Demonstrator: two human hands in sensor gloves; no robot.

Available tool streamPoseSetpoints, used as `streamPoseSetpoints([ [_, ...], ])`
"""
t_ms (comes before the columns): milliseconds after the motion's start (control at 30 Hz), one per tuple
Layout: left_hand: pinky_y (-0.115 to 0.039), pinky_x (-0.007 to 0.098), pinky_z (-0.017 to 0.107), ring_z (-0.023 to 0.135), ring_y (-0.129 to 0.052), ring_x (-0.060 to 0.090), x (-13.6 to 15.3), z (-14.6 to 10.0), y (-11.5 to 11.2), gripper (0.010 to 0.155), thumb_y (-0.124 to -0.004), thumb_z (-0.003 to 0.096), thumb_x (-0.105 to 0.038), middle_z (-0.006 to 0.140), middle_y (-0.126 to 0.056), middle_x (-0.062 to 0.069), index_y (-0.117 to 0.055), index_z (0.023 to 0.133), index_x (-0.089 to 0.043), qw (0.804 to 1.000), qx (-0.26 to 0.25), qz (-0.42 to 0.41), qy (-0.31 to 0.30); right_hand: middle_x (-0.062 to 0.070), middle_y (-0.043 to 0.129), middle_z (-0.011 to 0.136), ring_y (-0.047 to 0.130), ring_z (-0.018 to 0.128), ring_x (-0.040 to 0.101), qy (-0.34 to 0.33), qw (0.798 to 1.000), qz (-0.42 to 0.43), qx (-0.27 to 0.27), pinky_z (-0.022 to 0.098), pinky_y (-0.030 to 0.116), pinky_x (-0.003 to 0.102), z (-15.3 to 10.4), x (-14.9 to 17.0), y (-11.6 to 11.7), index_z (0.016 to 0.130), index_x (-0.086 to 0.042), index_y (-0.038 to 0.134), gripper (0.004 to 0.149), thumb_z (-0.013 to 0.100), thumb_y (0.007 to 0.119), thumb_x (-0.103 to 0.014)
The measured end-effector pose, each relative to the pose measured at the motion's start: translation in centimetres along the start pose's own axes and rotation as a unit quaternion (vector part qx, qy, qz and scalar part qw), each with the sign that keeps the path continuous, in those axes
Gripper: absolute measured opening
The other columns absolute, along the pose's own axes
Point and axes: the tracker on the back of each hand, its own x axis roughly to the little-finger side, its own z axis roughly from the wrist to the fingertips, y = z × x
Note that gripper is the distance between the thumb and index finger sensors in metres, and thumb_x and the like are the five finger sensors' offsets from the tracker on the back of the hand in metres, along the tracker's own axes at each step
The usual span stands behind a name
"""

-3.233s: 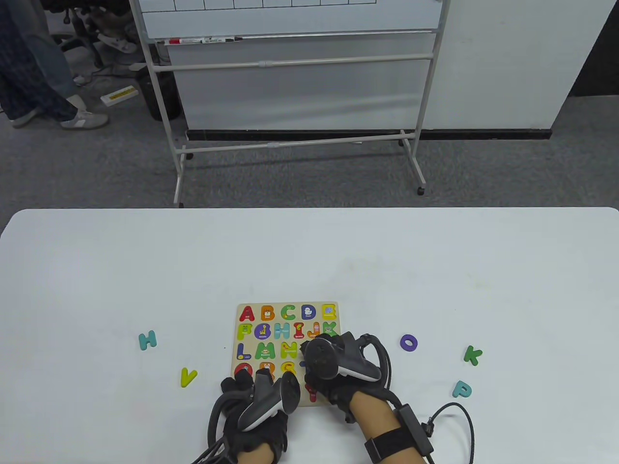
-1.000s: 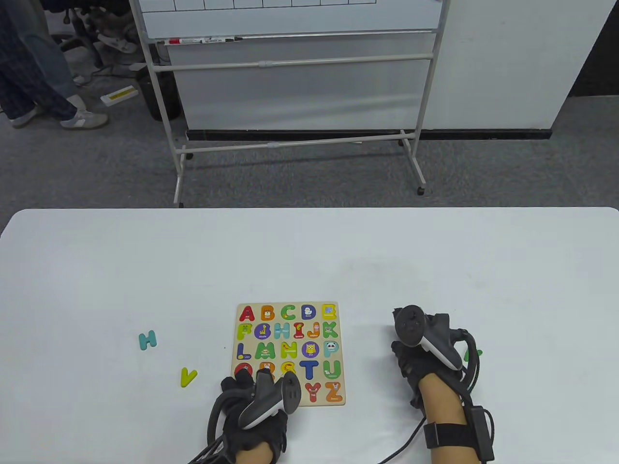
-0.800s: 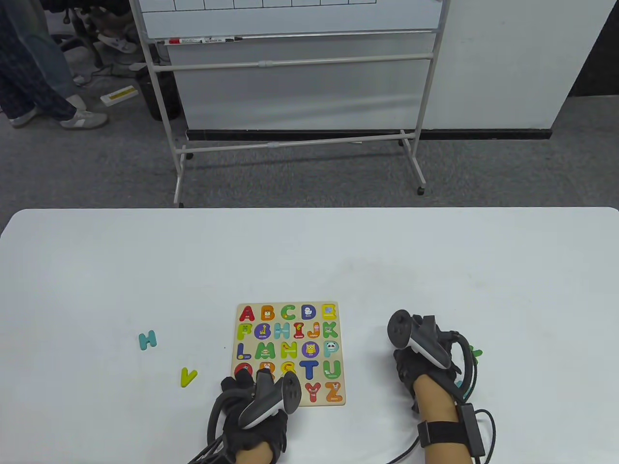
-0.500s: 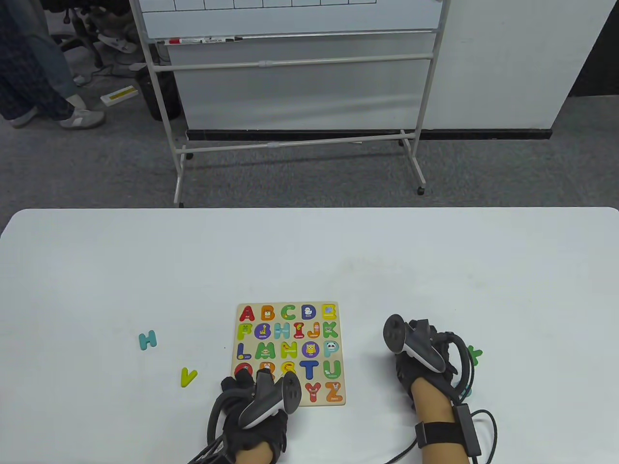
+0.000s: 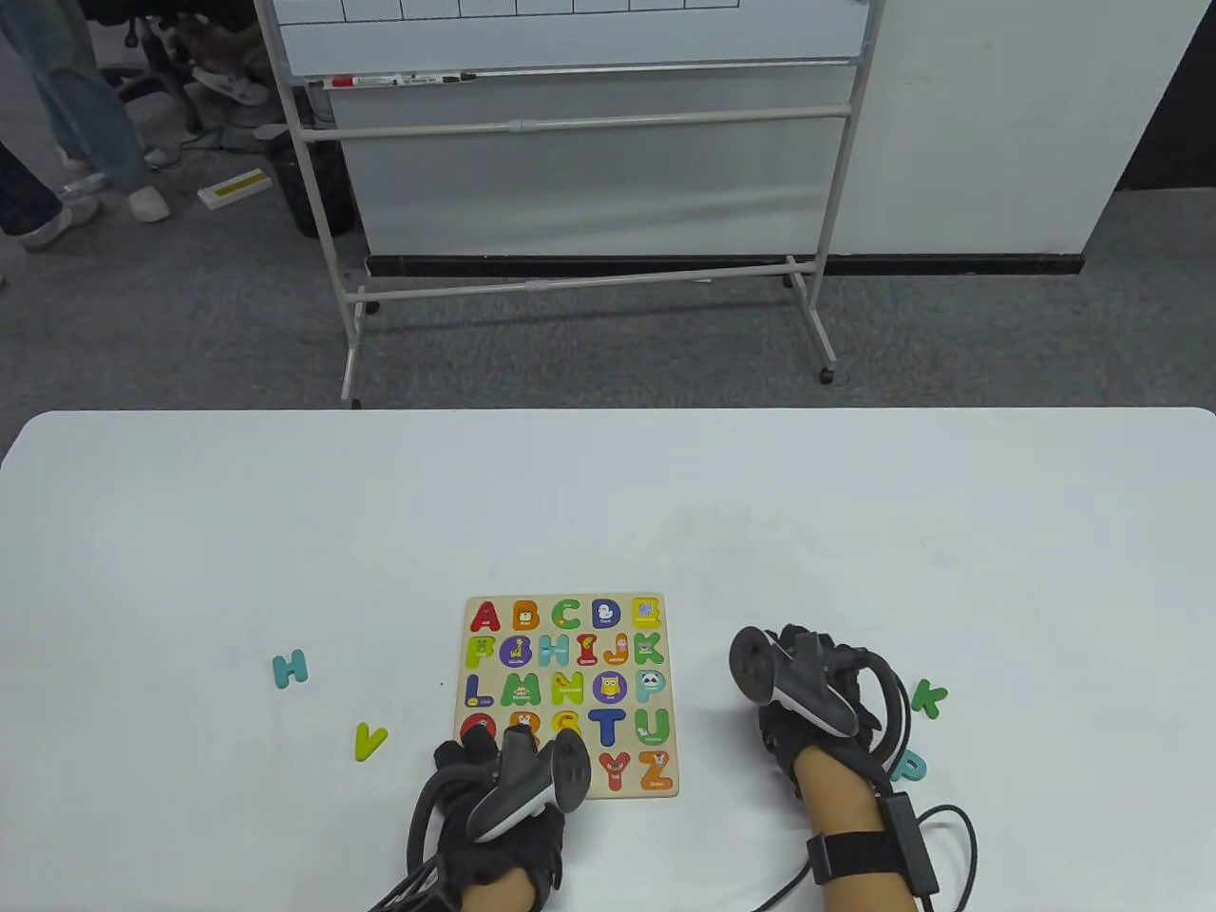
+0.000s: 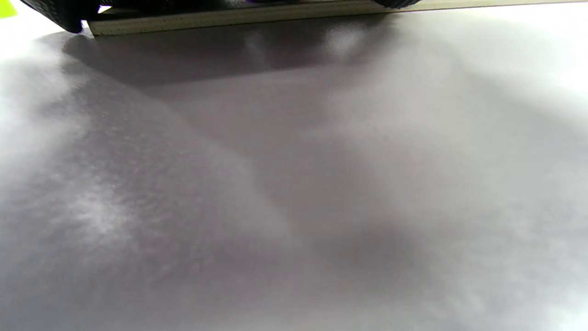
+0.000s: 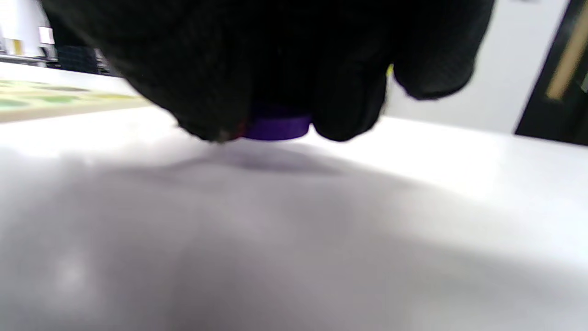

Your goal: Hold alphabet puzzle board and insert letter blocks into matching slots

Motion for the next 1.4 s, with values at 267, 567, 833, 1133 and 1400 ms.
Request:
streamPoseSetpoints([
  [267,-0.059,0.075,0.059,0.087,-0.043,0.078,0.0,0.0,0.0,0.077,-0.05,0.0511,-0.045,0.1,-0.031,0.05,-0.027,0.105,0.005,1.0,0.001,-0.003,-0.001,0.016,0.085,0.096,0.1,0.074,0.033,-0.122,0.988,0.095,0.026,0.061,0.074,0.058,0.6,-6.3,-2.2,0.095,-0.017,0.079,0.06,0.039,0.094,-0.031],
  [567,-0.058,0.075,0.059,0.087,-0.043,0.079,0.1,0.1,0.0,0.077,-0.051,0.0513,-0.045,0.1,-0.031,0.05,-0.027,0.105,0.005,1.0,0.003,-0.006,-0.004,0.013,0.089,0.094,0.102,0.074,0.031,-0.188,0.976,0.11,0.009,0.061,0.075,0.057,1.7,-10.9,-1.3,0.093,-0.017,0.08,0.059,0.038,0.096,-0.031],
  [833,-0.058,0.076,0.059,0.087,-0.043,0.079,0.1,0.2,0.0,0.078,-0.051,0.0513,-0.045,0.1,-0.031,0.051,-0.027,0.105,0.005,1.0,0.005,-0.008,-0.005,0.012,0.09,0.091,0.102,0.072,0.03,-0.177,0.976,0.127,0.004,0.061,0.075,0.057,2.3,-11.4,-0.9,0.091,-0.017,0.081,0.058,0.038,0.097,-0.032],
  [1133,-0.058,0.076,0.059,0.087,-0.042,0.079,0.1,0.2,0.0,0.078,-0.051,0.0512,-0.045,0.1,-0.03,0.051,-0.026,0.105,0.005,1.0,0.008,-0.008,-0.006,0.011,0.088,0.092,0.099,0.071,0.031,-0.179,0.975,0.131,0.004,0.06,0.074,0.056,2.2,-11.6,-0.8,0.089,-0.019,0.081,0.054,0.039,0.096,-0.032],
  [1400,-0.058,0.076,0.059,0.087,-0.042,0.08,0.1,0.2,0.1,0.078,-0.05,0.0511,-0.045,0.1,-0.03,0.051,-0.026,0.105,0.006,1.0,0.008,-0.006,-0.005,0.011,0.087,0.093,0.099,0.072,0.03,-0.196,0.972,0.127,0.004,0.061,0.074,0.056,2.1,-11.8,-0.7,0.08,-0.021,0.088,0.041,0.041,0.095,-0.032],
])
